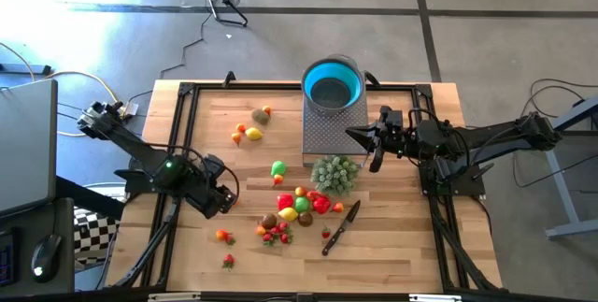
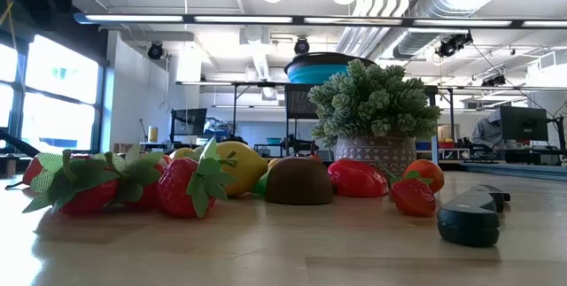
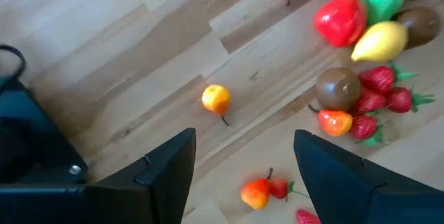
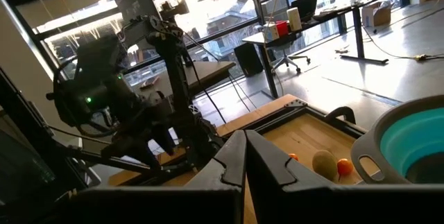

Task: Pick & Place Fruit
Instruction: Put the orange pear into the blue strainer bowl

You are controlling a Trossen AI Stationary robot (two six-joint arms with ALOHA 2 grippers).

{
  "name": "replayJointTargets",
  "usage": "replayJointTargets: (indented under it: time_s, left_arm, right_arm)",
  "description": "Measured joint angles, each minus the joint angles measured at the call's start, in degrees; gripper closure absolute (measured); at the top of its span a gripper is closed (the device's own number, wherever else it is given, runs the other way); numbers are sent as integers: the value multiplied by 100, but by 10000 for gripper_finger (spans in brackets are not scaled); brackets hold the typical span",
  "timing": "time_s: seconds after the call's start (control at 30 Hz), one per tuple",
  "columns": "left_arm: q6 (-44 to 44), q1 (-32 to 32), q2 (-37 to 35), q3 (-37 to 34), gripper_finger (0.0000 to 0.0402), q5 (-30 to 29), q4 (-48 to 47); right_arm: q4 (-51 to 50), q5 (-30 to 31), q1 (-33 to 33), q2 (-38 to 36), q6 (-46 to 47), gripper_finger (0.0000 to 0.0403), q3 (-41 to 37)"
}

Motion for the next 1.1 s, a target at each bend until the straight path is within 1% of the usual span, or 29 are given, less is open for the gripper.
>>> replayJointTargets:
  time_s: [0.17, 0.43, 0.7, 0.8, 0.97, 1.1]
  left_arm:
    - [-373, 0, -2, -549, 162, 193, 499]
    - [-811, 0, -2, -1204, 162, 206, 1256]
    - [-849, 0, -1, -1614, 162, 194, 1630]
    - [-847, 0, -1, -1843, 162, 160, 1862]
    - [-791, 0, -2, -2226, 162, 64, 2519]
    - [-789, 0, -2, -2372, 162, -3, 2699]
  right_arm:
    - [0, 0, 0, 0, 0, 401, 0]
    - [0, 0, 0, 0, 0, 401, 0]
    - [0, 0, 0, 0, 0, 401, 0]
    - [-2, 0, 0, 0, 0, 401, 0]
    - [-58, 0, 0, 0, 1, 401, 0]
    - [-144, 2, 0, 0, 2, 401, 0]
